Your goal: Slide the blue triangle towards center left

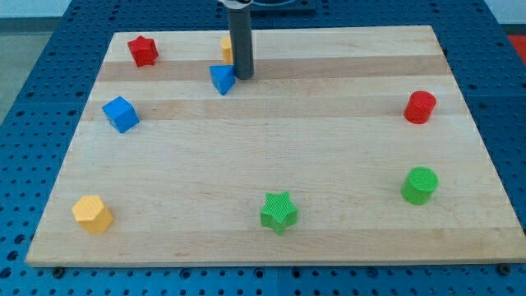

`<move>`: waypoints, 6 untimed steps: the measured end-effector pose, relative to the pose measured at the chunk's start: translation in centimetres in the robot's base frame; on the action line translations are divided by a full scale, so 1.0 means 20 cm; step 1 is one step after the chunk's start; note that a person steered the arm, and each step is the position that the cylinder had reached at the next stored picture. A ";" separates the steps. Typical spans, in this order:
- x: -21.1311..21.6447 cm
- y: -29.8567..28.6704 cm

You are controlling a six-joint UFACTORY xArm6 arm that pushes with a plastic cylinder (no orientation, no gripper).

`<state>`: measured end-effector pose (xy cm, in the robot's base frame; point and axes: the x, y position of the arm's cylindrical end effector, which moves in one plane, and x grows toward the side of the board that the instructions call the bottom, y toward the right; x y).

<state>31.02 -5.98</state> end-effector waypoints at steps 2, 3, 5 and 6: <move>0.10 -0.19; 0.17 -0.28; 0.25 -0.46; 0.22 -0.26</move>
